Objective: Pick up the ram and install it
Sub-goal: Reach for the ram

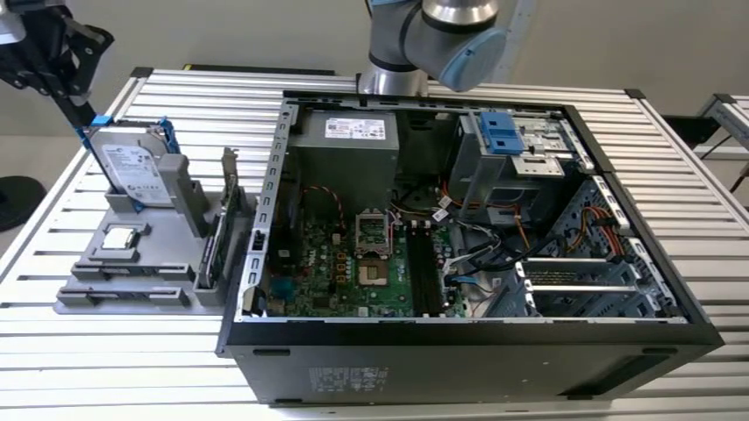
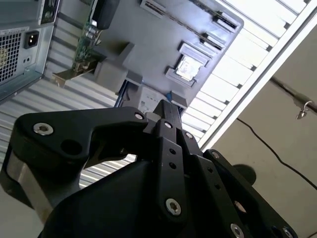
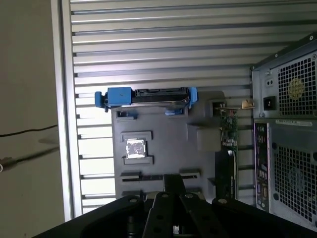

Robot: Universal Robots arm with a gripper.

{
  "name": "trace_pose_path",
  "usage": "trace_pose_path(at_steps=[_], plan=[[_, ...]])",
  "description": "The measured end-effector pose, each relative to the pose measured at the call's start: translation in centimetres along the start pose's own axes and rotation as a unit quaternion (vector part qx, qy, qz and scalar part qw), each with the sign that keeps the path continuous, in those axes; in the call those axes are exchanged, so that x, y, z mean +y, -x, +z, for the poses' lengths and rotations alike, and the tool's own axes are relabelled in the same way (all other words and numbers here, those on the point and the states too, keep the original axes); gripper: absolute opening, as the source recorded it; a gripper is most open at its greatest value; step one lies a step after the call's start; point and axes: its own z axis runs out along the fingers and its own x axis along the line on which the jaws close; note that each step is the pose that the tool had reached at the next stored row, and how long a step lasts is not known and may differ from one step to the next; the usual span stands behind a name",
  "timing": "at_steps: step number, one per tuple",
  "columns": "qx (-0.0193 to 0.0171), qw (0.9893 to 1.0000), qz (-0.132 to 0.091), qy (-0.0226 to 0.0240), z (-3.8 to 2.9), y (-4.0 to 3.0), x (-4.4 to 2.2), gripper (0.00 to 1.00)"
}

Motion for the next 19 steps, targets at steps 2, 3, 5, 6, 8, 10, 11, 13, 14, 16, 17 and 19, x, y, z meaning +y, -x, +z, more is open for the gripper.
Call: trace_pose_path(at_steps=[2, 3, 5, 6, 8, 10, 11, 13, 14, 16, 17, 19], plan=[[0.0000, 1.0000, 0.000, 0.0000, -0.01, 0.03, -0.38, 0.00], [0.0000, 1.0000, 0.000, 0.0000, -0.02, 0.03, -0.53, 0.00], [0.0000, 1.0000, 0.000, 0.0000, -0.03, 0.05, -0.87, 0.00], [0.0000, 1.0000, 0.000, 0.0000, -0.04, 0.05, -1.05, 0.00], [0.0000, 1.0000, 0.000, 0.0000, -0.06, 0.07, -1.44, 0.00], [0.0000, 1.0000, 0.000, 0.0000, -0.08, 0.10, -1.84, 0.00], [0.0000, 1.0000, 0.000, 0.0001, -0.08, 0.11, -2.06, 0.00], [0.0000, 1.0000, 0.000, 0.0000, -0.10, 0.14, -2.41, 0.00], [0.0000, 1.0000, 0.000, 0.0000, -0.11, 0.15, -2.55, 0.00], [0.0000, 1.0000, 0.000, 0.0000, -0.12, 0.17, -2.86, 0.00], [0.0000, 1.0000, 0.000, 0.0000, -0.12, 0.18, -3.00, 0.00], [0.0000, 1.0000, 0.000, 0.0000, -0.14, 0.20, -3.29, 0.00]])
